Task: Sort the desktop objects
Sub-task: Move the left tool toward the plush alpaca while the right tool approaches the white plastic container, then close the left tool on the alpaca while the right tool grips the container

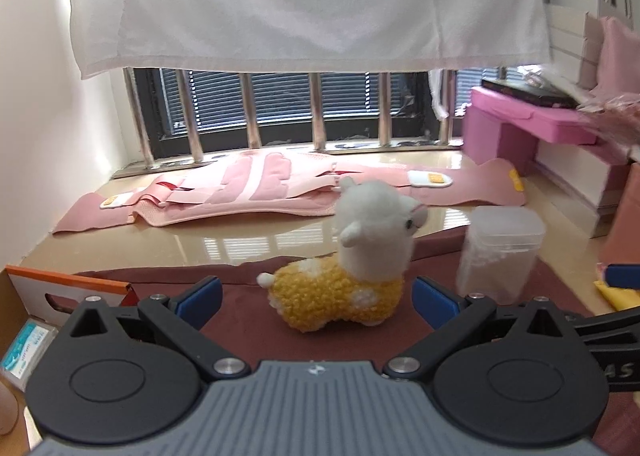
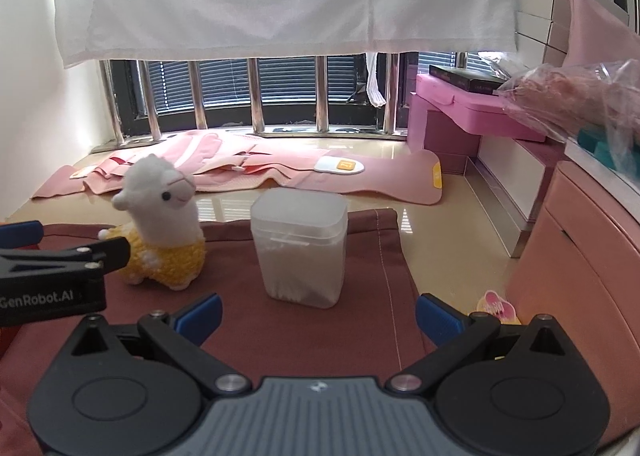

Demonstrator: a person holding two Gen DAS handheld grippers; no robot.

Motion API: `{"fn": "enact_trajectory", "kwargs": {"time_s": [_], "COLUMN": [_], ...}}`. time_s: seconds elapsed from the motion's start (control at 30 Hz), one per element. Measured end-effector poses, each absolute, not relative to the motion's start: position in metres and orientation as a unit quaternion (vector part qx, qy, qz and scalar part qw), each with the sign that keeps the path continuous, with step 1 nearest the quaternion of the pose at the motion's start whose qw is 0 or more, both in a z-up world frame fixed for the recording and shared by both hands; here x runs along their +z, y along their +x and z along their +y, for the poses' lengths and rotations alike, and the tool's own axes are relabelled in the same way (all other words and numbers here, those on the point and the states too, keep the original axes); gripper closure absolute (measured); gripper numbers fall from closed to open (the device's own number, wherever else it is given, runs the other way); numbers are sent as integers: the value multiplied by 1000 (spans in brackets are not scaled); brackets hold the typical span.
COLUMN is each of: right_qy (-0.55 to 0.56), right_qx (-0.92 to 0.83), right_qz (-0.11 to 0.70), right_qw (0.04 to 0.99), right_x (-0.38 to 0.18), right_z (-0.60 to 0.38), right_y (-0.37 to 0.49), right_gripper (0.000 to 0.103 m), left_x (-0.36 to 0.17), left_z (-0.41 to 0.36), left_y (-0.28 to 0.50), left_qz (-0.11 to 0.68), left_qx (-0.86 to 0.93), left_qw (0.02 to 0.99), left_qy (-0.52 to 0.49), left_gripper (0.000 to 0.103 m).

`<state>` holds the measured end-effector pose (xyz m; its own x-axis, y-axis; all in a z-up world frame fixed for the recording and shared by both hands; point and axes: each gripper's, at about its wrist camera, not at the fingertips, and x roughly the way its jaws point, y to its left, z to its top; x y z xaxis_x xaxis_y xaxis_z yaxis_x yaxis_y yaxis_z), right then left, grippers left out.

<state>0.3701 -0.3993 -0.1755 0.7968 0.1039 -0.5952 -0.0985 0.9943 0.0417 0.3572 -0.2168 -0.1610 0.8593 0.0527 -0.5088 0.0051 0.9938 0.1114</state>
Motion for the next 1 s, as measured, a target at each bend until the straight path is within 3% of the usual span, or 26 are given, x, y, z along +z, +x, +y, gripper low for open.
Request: {"fn": "enact_trajectory", "kwargs": {"time_s": [1.0], "right_qy": [43], "right_qx": [110], "right_qz": [339], "right_qw": [933], "right_x": [-185], "right_z": [-413], "right_y": [434], "right_gripper": [0], "left_x": [-193], "left_z": [-242], "left_y": [401], "left_qz": [258], "left_qx": [-27], "left_qw": [957], "left_qy": [132], "left_gripper": [0]}}
